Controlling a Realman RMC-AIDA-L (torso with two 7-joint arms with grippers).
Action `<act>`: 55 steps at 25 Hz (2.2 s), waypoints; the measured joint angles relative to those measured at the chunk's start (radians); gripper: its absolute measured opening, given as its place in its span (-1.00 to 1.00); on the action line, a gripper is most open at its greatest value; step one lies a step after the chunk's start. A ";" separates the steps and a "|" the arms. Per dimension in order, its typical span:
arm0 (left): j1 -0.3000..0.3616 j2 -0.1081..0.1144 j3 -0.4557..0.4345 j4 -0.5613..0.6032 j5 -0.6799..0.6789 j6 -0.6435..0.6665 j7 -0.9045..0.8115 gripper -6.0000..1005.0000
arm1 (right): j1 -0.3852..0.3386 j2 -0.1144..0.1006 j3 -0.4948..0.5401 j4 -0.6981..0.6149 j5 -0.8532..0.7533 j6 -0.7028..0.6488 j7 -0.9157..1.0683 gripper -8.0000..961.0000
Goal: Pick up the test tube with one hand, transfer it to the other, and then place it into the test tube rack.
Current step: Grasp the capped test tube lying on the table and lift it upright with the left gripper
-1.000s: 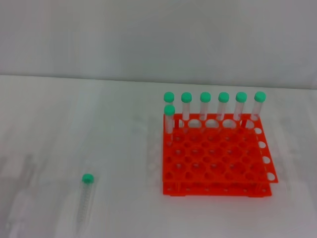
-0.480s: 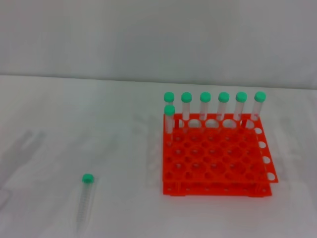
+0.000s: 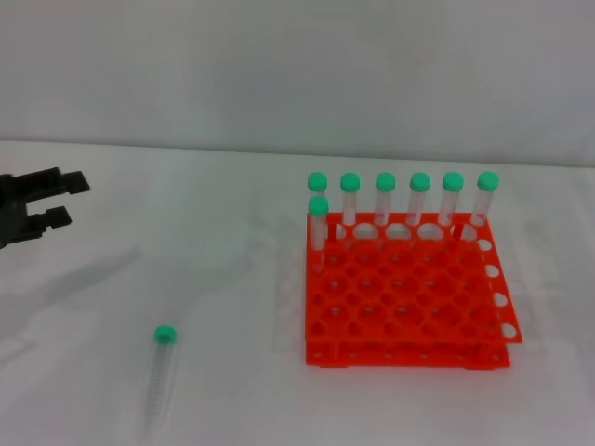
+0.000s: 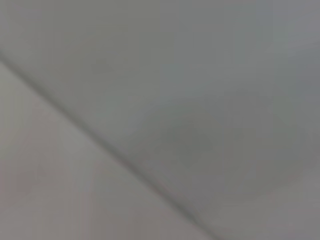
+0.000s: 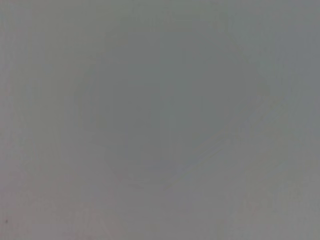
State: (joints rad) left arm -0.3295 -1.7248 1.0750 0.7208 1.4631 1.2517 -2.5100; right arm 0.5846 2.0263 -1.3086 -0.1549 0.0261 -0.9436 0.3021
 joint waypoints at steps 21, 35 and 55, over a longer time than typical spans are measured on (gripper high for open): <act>-0.393 0.029 -0.207 0.073 0.865 0.603 -0.497 0.51 | 0.006 0.002 -0.005 0.000 0.005 0.001 0.002 0.82; -0.479 -0.010 -0.070 -0.056 0.969 0.613 -0.498 0.49 | 0.013 0.002 -0.033 0.000 0.006 0.004 0.011 0.82; -0.547 -0.081 -0.066 -0.136 1.191 0.502 -0.500 0.45 | 0.015 0.002 -0.053 0.003 0.008 0.004 0.050 0.81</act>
State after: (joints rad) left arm -0.8765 -1.8060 1.0093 0.5845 2.6538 1.7542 -3.0097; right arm 0.5998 2.0279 -1.3620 -0.1523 0.0338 -0.9400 0.3524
